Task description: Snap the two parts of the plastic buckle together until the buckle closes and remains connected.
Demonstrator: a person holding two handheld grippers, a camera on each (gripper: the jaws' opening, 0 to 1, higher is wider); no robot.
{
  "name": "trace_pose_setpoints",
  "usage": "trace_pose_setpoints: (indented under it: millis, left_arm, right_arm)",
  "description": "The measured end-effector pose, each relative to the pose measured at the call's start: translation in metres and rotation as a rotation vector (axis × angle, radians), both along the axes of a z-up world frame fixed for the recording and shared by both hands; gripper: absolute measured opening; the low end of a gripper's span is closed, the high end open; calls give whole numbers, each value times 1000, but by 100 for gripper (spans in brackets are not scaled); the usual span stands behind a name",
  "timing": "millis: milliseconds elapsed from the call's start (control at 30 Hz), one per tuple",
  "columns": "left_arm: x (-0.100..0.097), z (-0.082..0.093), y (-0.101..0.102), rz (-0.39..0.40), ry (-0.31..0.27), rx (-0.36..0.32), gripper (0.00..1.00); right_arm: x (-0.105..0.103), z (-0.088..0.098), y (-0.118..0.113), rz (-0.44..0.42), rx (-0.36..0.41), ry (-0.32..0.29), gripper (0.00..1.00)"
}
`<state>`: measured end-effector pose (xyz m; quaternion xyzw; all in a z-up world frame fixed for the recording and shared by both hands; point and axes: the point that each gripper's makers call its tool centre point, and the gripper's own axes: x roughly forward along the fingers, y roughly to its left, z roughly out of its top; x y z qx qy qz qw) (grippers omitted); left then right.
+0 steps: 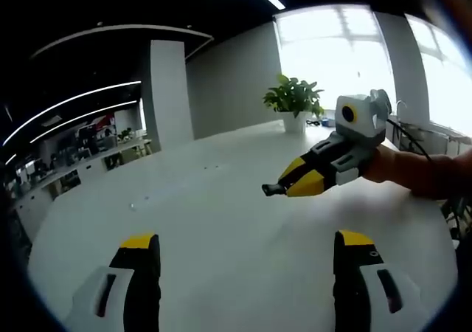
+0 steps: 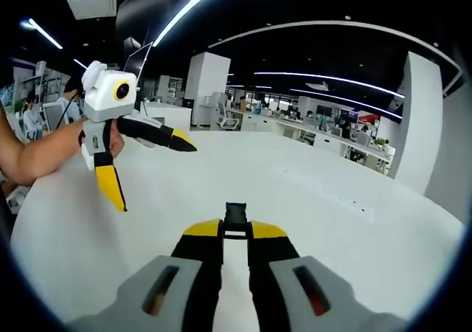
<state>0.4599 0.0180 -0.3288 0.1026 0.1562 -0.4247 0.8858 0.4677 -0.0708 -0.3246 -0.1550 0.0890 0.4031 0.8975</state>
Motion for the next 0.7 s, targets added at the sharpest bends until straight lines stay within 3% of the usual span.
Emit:
trace_pose_setpoints:
  millis: [700]
  left_arm:
    - [-1, -4, 2, 16, 29, 10, 99]
  right_arm:
    - [18, -12, 1, -22, -16, 59, 10]
